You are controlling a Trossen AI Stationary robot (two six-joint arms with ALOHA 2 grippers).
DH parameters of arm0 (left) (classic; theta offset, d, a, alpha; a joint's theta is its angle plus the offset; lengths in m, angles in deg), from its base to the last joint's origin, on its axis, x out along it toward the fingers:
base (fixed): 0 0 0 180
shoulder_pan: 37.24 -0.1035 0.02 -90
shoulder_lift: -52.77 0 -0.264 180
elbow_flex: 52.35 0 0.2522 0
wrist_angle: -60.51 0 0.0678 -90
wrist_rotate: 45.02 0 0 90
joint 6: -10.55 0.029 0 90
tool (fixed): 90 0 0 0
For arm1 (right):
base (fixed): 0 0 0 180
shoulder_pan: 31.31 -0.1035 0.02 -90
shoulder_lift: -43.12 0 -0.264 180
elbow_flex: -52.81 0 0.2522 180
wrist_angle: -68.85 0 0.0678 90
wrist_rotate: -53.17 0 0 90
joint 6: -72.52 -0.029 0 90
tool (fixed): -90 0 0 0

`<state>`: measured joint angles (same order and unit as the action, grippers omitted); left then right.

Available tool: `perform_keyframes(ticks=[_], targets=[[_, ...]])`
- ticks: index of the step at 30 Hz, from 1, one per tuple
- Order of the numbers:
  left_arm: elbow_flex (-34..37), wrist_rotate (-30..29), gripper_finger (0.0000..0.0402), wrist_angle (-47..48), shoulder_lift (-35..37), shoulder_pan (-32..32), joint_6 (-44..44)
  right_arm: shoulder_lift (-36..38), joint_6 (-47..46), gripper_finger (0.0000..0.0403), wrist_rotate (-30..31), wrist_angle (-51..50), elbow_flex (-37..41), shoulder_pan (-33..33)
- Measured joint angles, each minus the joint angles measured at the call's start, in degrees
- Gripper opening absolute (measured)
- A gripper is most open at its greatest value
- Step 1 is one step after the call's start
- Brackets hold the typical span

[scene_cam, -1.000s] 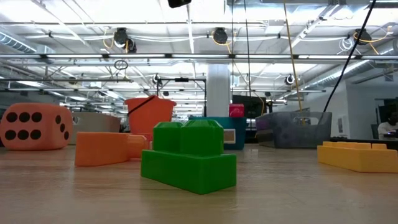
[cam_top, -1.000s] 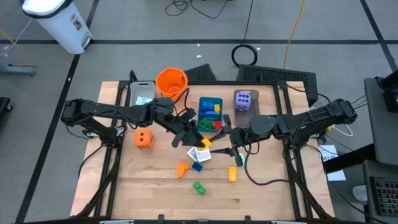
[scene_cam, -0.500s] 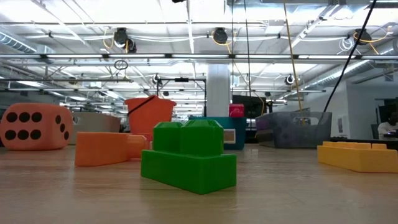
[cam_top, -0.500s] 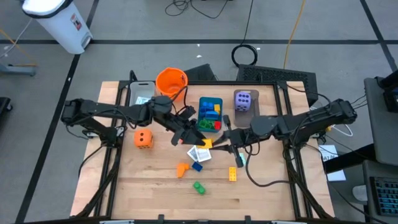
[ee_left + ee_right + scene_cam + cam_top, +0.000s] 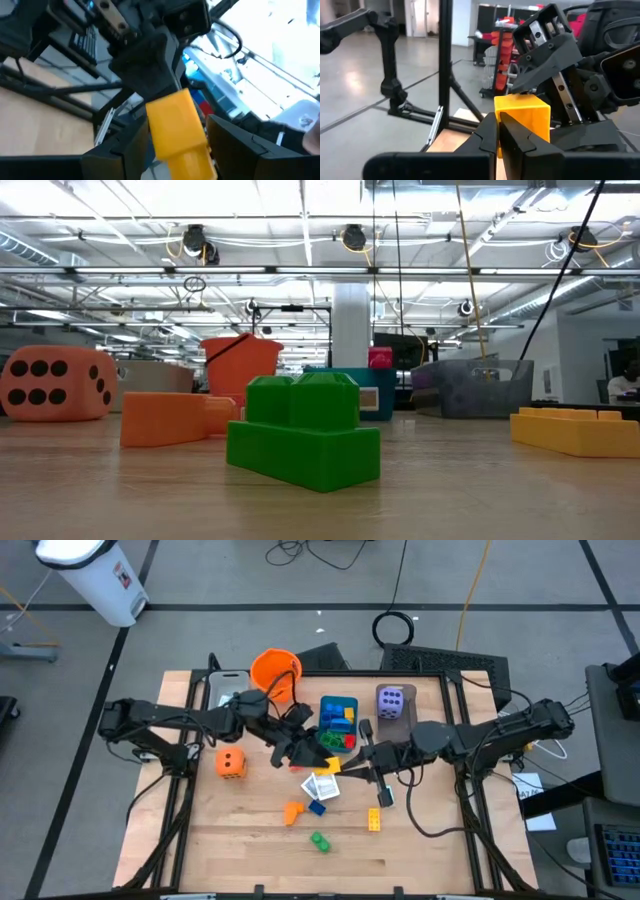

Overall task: Pick & Place Toys
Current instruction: Put the yellow game piece into the blue bin

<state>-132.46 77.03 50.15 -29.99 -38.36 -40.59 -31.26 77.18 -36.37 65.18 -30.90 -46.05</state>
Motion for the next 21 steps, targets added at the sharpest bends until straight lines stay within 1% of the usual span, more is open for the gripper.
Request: perform_keyframes(ticks=[4,7,9,13,15,17,21], targets=[[-0.03,-0.22,0.0229,-6.03,-0.02,-1.25,-0.62,0.14,-0.47,0.0001,3.89,-0.14,0.02,-0.02],[-0.11,0.1,0.0239,-11.68,0.07,-2.75,-0.54,0.47,-0.55,0.0001,4.51,-0.7,0.13,0.07],[-0.11,0.02,0.024,-15.68,0.03,-4.14,-0.52,0.88,-0.57,0.0001,6.58,-0.51,-0.15,0.15],[-0.15,-0.11,0.0241,-22.2,0.31,-6.99,-0.65,1.98,0.33,0.0001,10.34,-3.77,-2.89,0.23],[-0.13,-0.23,0.0241,-23.19,1.1,-8.3,-1.05,2.0,0.3,0.0001,11.66,-7.53,-5.43,0.85],[-0.15,-0.48,0.0241,-24.25,1.94,-9.56,-0.72,2.0,-0.82,0.0,11.64,-12.25,-8.75,2.23],[-0.13,-0.81,0.0241,-24.41,4.74,-11.89,1.73,1.51,-4.05,0.0,11.69,-22.68,-13.78,7.21]])
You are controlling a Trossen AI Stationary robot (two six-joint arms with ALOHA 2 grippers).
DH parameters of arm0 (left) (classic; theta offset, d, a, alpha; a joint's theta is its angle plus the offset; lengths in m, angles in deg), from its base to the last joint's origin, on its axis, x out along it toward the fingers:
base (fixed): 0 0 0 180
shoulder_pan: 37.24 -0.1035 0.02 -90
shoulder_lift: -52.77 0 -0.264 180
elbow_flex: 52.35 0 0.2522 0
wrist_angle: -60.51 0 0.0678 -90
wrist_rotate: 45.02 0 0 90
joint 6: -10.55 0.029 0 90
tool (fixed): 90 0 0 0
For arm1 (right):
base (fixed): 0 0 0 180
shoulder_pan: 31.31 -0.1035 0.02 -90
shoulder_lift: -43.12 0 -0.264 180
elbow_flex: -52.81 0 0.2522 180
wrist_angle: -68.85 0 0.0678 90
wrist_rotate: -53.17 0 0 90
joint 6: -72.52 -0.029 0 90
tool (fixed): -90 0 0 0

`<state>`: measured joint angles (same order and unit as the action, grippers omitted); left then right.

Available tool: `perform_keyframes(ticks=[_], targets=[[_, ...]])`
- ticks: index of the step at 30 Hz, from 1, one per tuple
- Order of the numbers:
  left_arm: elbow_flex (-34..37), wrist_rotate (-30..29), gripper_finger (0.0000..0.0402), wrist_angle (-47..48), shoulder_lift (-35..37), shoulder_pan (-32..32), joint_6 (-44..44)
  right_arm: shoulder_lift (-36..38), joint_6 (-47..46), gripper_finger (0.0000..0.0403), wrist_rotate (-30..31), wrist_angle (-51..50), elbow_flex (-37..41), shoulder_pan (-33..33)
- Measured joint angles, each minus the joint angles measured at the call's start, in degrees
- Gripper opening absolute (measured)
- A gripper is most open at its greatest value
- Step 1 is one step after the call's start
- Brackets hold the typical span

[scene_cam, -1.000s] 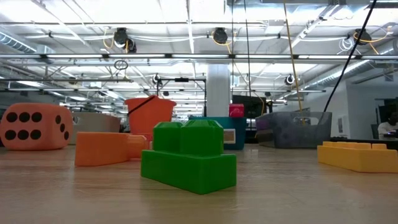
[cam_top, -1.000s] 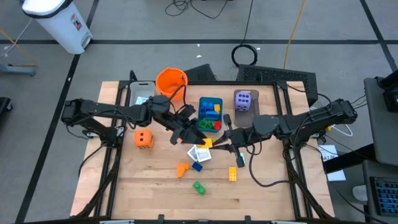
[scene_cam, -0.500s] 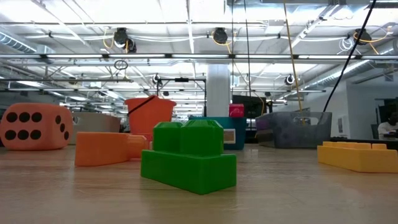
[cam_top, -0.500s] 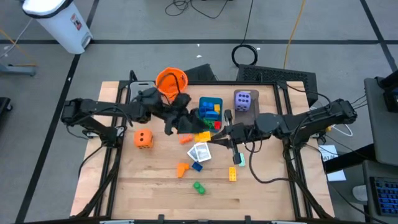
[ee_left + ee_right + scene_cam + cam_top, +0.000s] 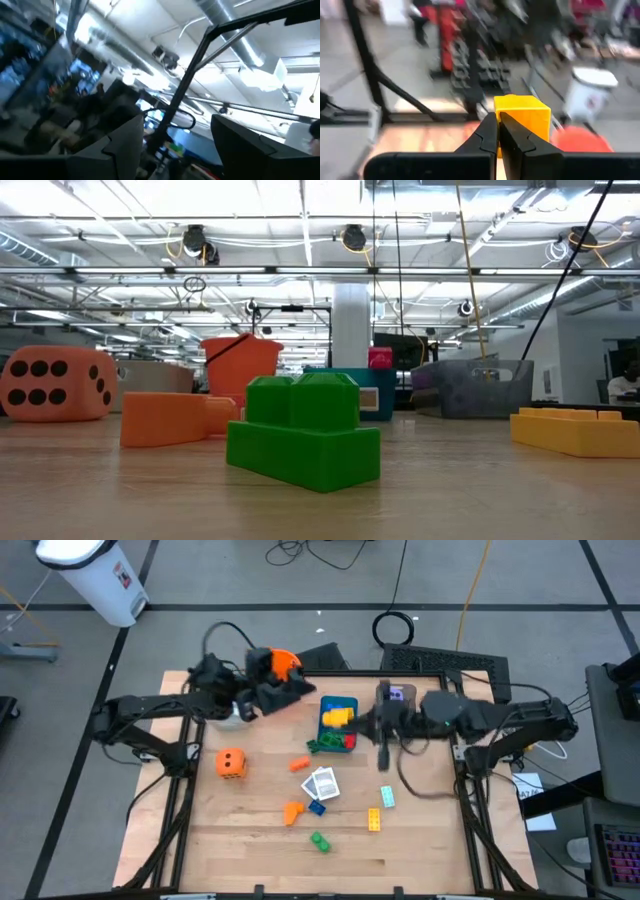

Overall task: Pick & Place Toys
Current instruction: Put the yellow game piece into the blue bin

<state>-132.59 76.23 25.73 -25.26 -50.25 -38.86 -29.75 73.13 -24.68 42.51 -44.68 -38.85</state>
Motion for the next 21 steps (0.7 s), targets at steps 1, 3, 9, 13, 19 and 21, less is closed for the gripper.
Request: perform_keyframes(ticks=[1,3,9,13,19,21], targets=[[0.0,-0.01,0.0241,0.09,0.81,-0.64,0.93,-0.12,-0.69,0.0,-0.1,-2.39,-0.39,1.38],[0.0,-0.41,0.0241,0.09,2.18,-1.67,3.23,-0.33,-2.38,0.0,-0.24,-6.53,-0.34,4.39],[0.0,-1.97,0.0241,0.19,5.82,-4.75,10.65,-5.61,-6.22,0.0,-8.38,-14.89,-0.43,14.51],[0.04,-1.67,0.0241,0.91,6.74,-6.61,11.45,-11.23,-6.44,0.0,-13.68,-16.41,-0.38,18.81],[0.04,2.08,0.0241,1.73,6.83,-8.37,10.61,-19.23,-7.39,0.0,-18.73,-16.7,-0.41,21.42],[0.04,4.07,0.0241,2.32,6.83,-8.93,9.97,-21.23,-7.49,0.0,-20.1,-17.32,-0.41,21.51]])
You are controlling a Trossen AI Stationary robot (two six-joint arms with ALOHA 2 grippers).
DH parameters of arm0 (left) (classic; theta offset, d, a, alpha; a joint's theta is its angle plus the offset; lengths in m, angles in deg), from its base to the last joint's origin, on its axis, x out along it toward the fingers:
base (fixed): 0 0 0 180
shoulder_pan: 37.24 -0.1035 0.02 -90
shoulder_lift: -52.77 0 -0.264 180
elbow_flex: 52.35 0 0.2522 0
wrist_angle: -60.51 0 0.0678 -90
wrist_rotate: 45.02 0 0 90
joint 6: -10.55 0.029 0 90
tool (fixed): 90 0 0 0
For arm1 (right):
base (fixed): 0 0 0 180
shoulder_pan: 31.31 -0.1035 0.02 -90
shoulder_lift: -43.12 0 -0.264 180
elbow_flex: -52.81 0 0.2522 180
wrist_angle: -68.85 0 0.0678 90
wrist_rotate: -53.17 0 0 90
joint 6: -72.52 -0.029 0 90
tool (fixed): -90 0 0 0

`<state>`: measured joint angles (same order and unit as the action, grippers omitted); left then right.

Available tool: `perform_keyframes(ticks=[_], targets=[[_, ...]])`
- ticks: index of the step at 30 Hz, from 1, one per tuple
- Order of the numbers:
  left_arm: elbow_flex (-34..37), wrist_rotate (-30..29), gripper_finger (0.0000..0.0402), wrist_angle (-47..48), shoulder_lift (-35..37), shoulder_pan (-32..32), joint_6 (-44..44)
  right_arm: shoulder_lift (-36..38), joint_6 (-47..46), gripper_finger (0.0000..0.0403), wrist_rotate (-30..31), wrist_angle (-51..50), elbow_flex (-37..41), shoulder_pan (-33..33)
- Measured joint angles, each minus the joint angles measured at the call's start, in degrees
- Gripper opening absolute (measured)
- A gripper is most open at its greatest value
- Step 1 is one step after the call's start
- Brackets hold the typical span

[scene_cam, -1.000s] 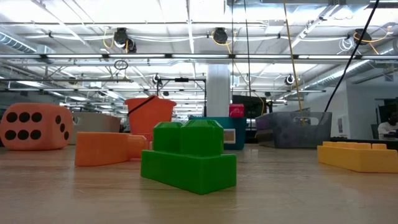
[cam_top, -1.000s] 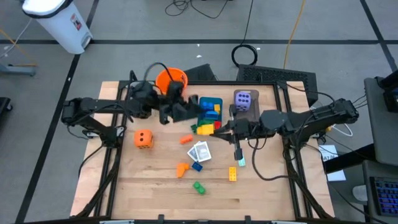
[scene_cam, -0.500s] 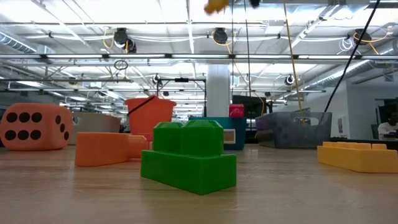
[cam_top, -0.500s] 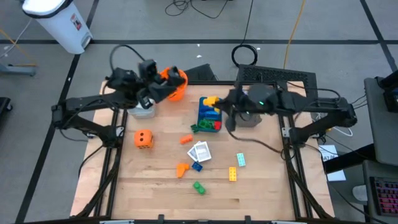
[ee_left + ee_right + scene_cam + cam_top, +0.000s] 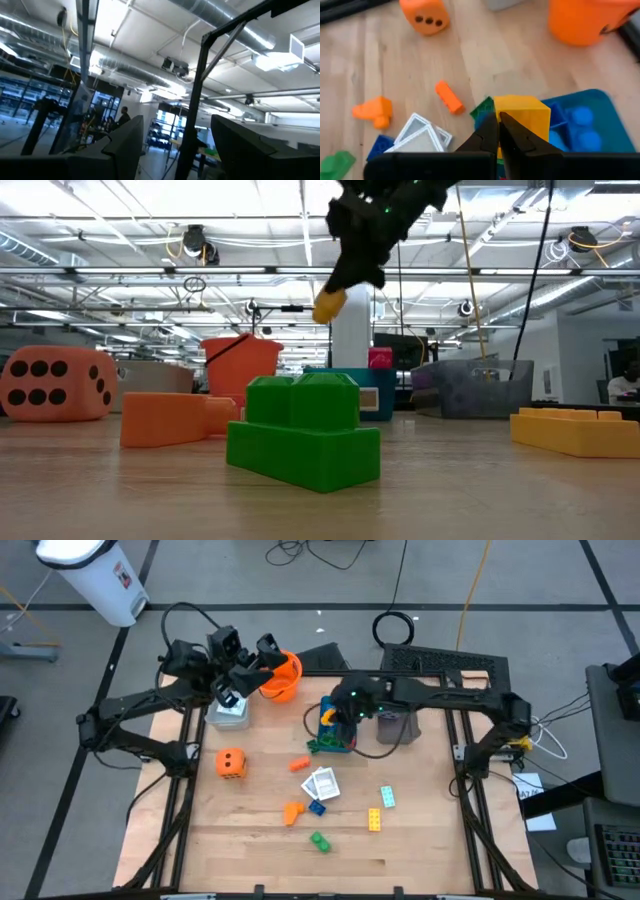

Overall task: Pick & Place Toys
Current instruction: Put the yellow game piece into the blue bin

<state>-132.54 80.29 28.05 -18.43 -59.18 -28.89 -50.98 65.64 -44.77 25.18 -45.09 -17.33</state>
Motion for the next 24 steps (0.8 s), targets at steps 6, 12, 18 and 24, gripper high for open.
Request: perform_keyframes(ticks=[6,12,18,24], targets=[[0.0,3.5,0.0241,2.8,0.0,-1.54,-0.05,-6.39,-0.79,0.0,-2.37,1.14,0.0,-0.09],[0.0,7.6,0.0241,2.78,0.01,-3.24,-1.52,-10.51,-2.34,0.0,-4.08,2.15,0.0,0.46],[0.0,12.96,0.0241,2.69,0.0,-4.92,-4.25,-11.77,-2.97,0.0,-4.05,2.29,0.0,1.49],[0.02,16.46,0.0241,2.72,0.0,-5.41,-5.99,-11.78,-2.97,0.0028,-4.04,1.93,0.0,2.62]])
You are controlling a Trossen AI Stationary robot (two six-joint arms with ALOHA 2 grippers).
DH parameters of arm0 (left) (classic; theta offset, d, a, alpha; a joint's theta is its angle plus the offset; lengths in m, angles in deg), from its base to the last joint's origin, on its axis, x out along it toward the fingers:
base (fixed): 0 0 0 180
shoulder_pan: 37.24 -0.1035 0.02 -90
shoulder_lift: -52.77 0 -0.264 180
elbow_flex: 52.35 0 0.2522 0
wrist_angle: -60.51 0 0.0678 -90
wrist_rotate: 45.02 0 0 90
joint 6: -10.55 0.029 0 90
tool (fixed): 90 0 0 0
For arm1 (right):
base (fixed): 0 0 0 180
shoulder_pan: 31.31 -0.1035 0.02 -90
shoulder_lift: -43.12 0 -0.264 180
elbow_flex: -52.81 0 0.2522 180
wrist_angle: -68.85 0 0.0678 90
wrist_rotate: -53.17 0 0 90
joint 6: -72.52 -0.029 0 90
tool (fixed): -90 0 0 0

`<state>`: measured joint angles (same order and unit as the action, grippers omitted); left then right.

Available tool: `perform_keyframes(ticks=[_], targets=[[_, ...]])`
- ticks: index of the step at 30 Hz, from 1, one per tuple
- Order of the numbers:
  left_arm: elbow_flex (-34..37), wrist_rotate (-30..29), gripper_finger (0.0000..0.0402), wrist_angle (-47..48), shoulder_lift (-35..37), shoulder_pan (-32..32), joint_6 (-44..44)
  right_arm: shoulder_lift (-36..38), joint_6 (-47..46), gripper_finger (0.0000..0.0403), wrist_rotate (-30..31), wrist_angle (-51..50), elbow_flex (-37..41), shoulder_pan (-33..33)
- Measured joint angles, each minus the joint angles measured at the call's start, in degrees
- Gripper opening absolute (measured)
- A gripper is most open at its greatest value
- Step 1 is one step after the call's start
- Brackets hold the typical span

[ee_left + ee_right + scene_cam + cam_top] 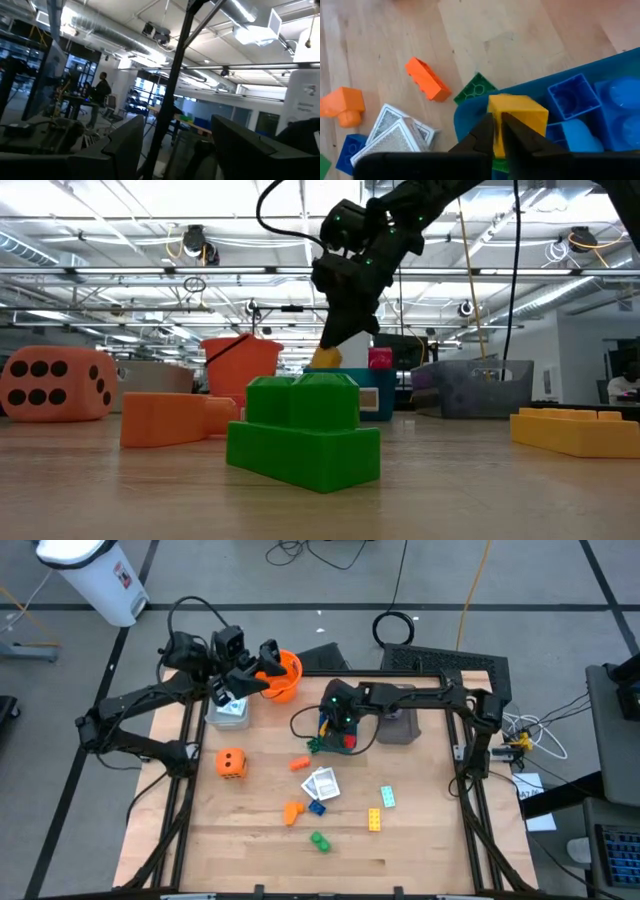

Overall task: Pick & Place Toys
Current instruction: Put the yellow game piece into the blue bin, then put the orange game piece into the blue bin

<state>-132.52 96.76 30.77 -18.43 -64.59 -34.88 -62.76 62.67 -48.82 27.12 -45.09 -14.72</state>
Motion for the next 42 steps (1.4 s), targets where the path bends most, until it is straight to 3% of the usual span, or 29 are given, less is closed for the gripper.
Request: perform_keyframes(ticks=[7,13,17,20,23,25,29,32,36,42], targets=[[0.0,4.85,0.0241,0.01,0.0,0.07,-1.86,0.86,-1.1,0.01,-0.47,-0.19,0.05,1.58],[0.0,7.2,0.0241,0.81,0.0,0.07,-2.77,6.03,-11.31,0.0139,-10.99,7.29,0.07,4.77],[0.0,8.45,0.0241,7.31,0.0,1.05,-1.57,10.6,-19.28,0.0145,-15.63,15.57,0.06,5.0],[0.06,9.98,0.0241,16.3,0.82,2.91,2.29,13.98,-18.86,0.0142,-16.2,18.05,0.0,2.96],[0.07,8.81,0.0241,30.71,2.42,5.67,11.01,17.19,-15.82,0.0136,-10.85,17.68,0.0,-0.59],[0.04,4.48,0.0241,42.88,3.23,7.59,19.11,19.0,-13.35,0.0132,-5.89,17.03,0.0,-3.29],[0.07,-13.29,0.0241,66.72,4.46,12.01,35.83,21.6,-9.52,0.013,4.27,13.98,-0.01,-9.11],[0.19,-28.54,0.0241,79.09,4.16,15.82,43.63,22.16,-8.74,0.013,11.64,10.92,0.02,-13.12],[2.76,-38.36,0.0241,83.28,1.76,20.08,45.61,22.07,-8.4,0.013,21.15,7.65,0.02,-17.78],[9.51,-38.81,0.0241,76.11,-2.95,23.83,45.19,20.65,-8.31,0.013,31.17,6.62,0.09,-21.58]])
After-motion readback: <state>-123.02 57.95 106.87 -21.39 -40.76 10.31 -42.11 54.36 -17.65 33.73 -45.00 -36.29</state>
